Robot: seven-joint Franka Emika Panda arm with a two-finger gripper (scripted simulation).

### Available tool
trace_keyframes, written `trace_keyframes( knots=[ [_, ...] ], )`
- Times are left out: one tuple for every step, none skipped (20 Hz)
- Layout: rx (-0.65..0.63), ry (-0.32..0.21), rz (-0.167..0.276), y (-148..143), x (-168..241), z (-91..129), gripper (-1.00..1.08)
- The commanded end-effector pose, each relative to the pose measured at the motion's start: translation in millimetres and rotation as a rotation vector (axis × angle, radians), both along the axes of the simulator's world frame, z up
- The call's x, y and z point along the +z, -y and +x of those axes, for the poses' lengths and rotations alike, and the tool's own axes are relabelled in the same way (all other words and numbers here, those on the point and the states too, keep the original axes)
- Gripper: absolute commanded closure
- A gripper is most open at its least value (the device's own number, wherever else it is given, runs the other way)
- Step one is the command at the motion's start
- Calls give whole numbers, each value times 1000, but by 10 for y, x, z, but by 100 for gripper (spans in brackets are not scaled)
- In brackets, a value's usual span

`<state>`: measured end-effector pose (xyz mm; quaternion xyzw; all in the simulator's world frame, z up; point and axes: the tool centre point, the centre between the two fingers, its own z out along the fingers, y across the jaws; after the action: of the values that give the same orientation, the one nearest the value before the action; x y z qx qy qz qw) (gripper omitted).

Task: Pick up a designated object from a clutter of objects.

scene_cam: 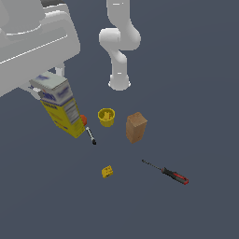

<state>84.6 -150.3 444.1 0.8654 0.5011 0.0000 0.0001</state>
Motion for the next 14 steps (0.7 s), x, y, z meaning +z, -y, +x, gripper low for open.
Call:
trace_keyframes(
  knots=[
    [0,0,0,46,99,49,108],
    [0,0,0,64,134,68,108],
    [0,0,0,81,169,86,108],
    [0,0,0,97,202,103,108],
    [0,0,0,113,234,120,108],
    [0,0,0,129,265,136,108],
    [0,0,0,143,295,152,108],
    [0,0,0,158,324,168,108],
    [0,0,0,171,352,183,108],
    [0,0,0,184,378,197,108],
    [0,0,0,197,404,211,108],
    [0,0,0,209,428,224,108],
    [0,0,0,220,452,237,108],
    [0,0,0,230,474,249,108]
  ],
)
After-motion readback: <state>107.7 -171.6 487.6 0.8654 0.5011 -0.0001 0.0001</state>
